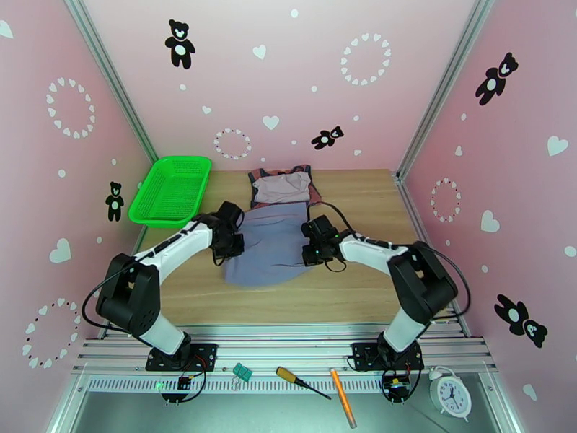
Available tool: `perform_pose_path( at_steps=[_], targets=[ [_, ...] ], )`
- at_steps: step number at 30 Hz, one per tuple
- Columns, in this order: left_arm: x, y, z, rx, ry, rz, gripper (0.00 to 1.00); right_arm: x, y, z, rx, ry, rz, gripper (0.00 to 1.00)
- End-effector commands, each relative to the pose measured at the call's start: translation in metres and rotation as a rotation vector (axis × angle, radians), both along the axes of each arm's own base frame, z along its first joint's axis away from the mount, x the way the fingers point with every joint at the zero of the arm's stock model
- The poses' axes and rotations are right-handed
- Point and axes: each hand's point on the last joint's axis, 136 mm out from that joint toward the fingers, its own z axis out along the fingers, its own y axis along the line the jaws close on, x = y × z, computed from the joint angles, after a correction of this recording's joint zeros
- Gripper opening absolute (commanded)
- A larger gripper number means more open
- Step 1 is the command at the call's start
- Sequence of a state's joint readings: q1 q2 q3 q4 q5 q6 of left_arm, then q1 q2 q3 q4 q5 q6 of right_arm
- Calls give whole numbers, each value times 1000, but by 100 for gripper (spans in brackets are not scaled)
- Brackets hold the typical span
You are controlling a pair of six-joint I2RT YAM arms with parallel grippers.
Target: Fold and stack the mixed laundry pile
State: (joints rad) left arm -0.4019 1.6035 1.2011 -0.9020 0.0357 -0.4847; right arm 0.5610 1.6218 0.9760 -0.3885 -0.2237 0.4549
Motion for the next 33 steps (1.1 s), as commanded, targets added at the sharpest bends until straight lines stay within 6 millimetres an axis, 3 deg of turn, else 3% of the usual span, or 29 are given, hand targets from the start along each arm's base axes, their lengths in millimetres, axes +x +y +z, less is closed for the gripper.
perform_pose_path(
  at_steps=[1,3,5,9,10,13,17,21,24,28,30,33],
  targets=[
    [-4,12,11,95,47,-66,8,1,-12,64,0,-69,11,0],
    [6,9,8,122,71,-104,15,13,-29,81,-50,-93,-13,0],
    [19,6,-1,143,99,-130,28,29,-40,87,-77,-80,-28,0],
    [51,-4,-20,176,126,-159,76,71,-51,62,-165,9,-29,0],
    [57,-5,-23,182,130,-161,86,82,-54,51,-191,34,-35,10],
    [67,-9,-21,185,124,-158,98,112,-55,28,-248,54,-48,36],
    [60,-8,7,160,68,-140,98,130,-53,26,-270,40,-55,47],
    [33,0,53,136,-6,-139,98,123,-53,43,-239,4,-55,55],
    [8,9,72,124,-17,-140,98,106,-54,59,-255,-62,-5,56],
    [-23,20,77,154,-38,-130,98,66,-43,72,-322,-218,199,58],
    [-39,21,73,183,-65,-151,98,38,-34,67,-379,-297,362,59],
    [-62,11,59,203,-100,-186,98,19,-24,63,-387,-364,459,60]
  ],
)
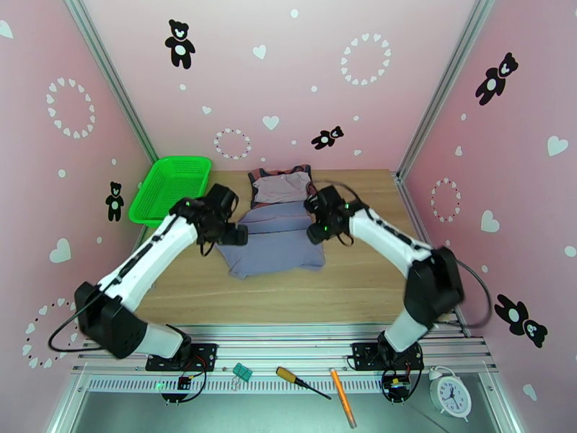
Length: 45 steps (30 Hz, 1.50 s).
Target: Fold and stack the mixed laundry pile
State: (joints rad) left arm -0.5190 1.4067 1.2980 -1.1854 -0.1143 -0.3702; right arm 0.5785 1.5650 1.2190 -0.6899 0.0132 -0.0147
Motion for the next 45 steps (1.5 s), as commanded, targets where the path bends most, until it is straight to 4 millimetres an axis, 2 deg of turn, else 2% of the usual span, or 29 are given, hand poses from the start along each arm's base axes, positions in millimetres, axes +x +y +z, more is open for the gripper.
perform_pose_path(
  at_steps=[1,3,6,11,15,17,21,25,27,28,30,36,40,45],
  targets=[
    [-20,-7,-20,34,-26,-15,98,-9,8,-7,-44,-98,168,60],
    [-29,-14,-35,38,-37,1,98,-25,32,-5,-14,-143,295,60],
    [-30,2,-41,81,-87,102,98,-52,67,-15,-35,-208,483,63],
    [-16,32,0,30,-233,237,98,-75,117,-44,-22,-246,620,72],
    [-9,61,32,-9,-293,311,98,-76,158,-61,-46,-302,627,75],
    [-8,70,41,-25,-303,324,98,-72,177,-67,-45,-335,615,76],
    [-11,76,43,-29,-297,323,98,-53,202,-81,-100,-389,564,76],
    [-17,74,33,-40,-269,308,98,-22,210,-73,-179,-487,468,71],
    [-22,74,24,-31,-239,297,98,-12,213,-57,-197,-536,441,61],
    [-24,74,19,-24,-222,293,98,-10,213,-50,-196,-551,439,48],
    [-30,71,9,-35,-190,281,98,-9,211,-34,-205,-577,451,0],
    [-35,40,-16,-131,-191,208,98,-5,187,2,-183,-498,468,0],
    [-30,8,-20,-137,-249,84,98,5,171,20,-94,-375,425,0],
    [-28,-17,-21,-69,-352,-71,98,16,161,34,-13,-227,386,0]
  ],
)
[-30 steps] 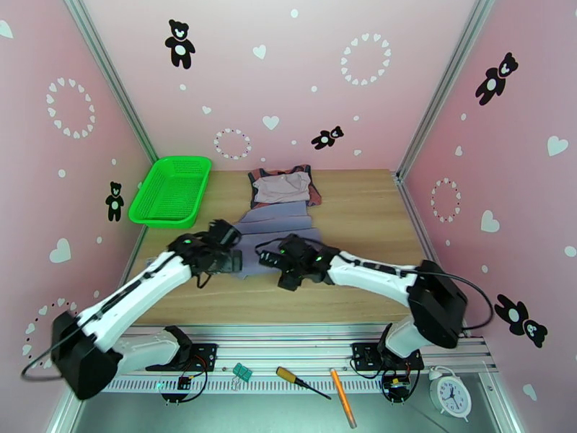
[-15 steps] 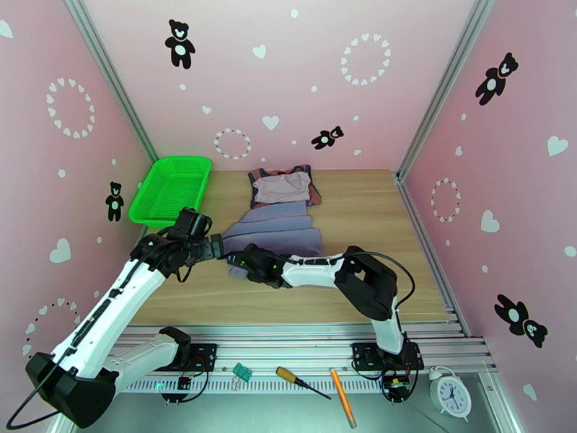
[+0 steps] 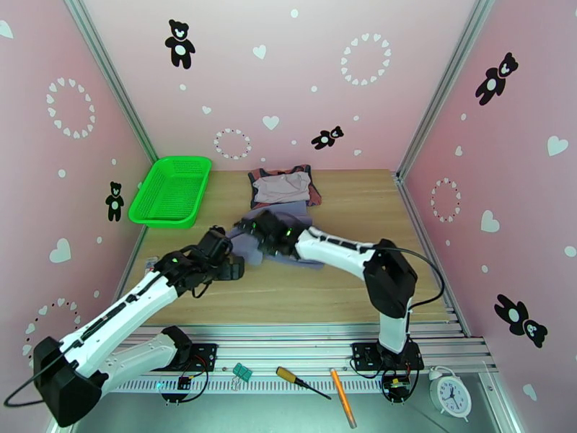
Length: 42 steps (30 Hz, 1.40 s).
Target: Fold and stack the mixed laundry pile
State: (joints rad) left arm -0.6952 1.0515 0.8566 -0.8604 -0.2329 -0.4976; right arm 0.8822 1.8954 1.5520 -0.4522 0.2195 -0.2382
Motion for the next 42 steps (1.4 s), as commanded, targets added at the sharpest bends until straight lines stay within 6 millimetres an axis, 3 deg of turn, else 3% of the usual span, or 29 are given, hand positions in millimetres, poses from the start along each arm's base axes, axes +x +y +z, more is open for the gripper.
perform_pose_path(
  at_steps=[1,6,11,17,29,37,38,40,42],
  targets=[
    [14,-14,8,49,-131,-71,99,-19,-4,13,35,150,17,0],
    [26,-27,18,144,-198,-156,98,-22,-2,13,35,195,38,0],
    [41,-58,28,154,-225,-267,98,-27,-1,10,43,219,52,0],
    [50,-80,16,111,-239,-316,98,-29,3,8,63,249,64,0],
    [82,-73,-2,195,-356,-202,98,-38,9,12,118,310,89,0],
    [87,-75,19,137,-450,-172,98,-43,12,9,130,343,97,0],
    [86,-74,21,136,-452,-173,95,-43,12,9,130,344,95,0],
    [84,-71,26,137,-455,-175,79,-43,11,7,128,348,92,0],
    [80,-67,30,144,-452,-175,74,-43,11,5,125,352,90,0]
  ],
)
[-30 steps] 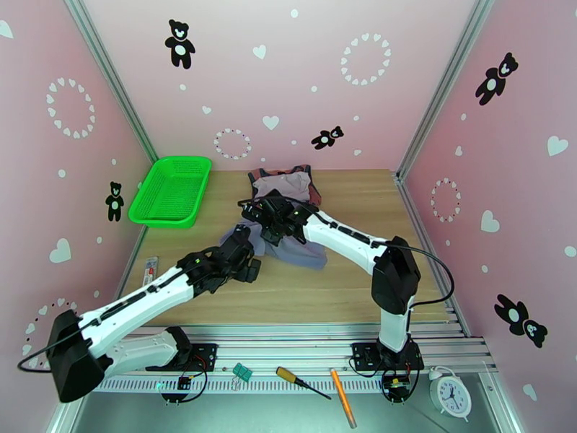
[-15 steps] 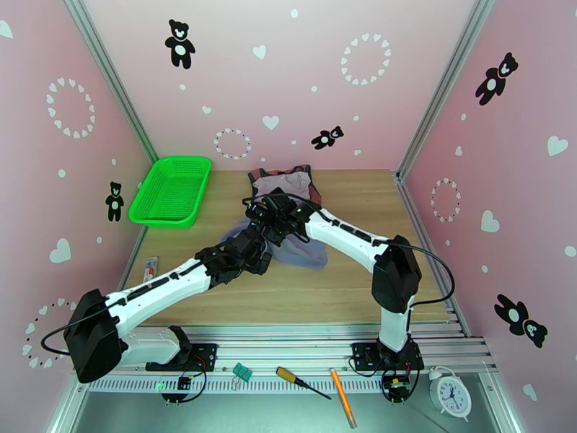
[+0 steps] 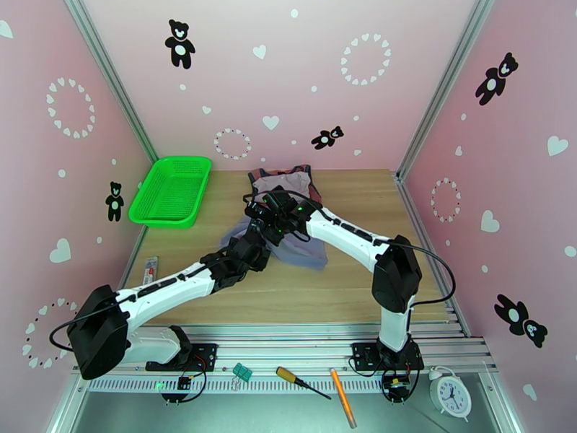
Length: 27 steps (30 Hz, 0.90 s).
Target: Fold and stack the mixed laundry pile
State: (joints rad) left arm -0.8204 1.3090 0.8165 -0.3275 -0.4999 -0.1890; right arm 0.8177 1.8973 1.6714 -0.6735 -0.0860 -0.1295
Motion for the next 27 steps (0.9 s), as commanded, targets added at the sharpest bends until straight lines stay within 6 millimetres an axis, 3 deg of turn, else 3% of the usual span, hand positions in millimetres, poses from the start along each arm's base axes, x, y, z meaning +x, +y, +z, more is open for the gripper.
perform_pose_path(
  at_steps=[1,8,9,10,12,15,18,22,27],
  targets=[
    [4,0,35,-56,-91,6,69,-16,10,-8,-1,53,55,0],
    [-18,34,38,50,-11,46,27,-18,4,-17,-20,71,45,0],
    [-20,38,37,69,4,53,19,-21,5,-17,-11,80,50,0],
    [-21,41,38,80,12,62,1,-25,6,-18,0,93,58,0],
    [-19,50,46,78,15,123,0,-34,8,-19,29,120,83,3],
    [-16,64,67,90,12,220,0,-50,2,-31,53,142,107,30],
    [-14,70,81,123,13,264,0,-60,-10,-53,45,146,104,44],
    [-15,76,81,177,26,287,0,-68,-28,-87,14,130,85,50],
    [-22,83,67,178,55,311,0,-77,-47,-104,-6,113,66,49]
  ],
)
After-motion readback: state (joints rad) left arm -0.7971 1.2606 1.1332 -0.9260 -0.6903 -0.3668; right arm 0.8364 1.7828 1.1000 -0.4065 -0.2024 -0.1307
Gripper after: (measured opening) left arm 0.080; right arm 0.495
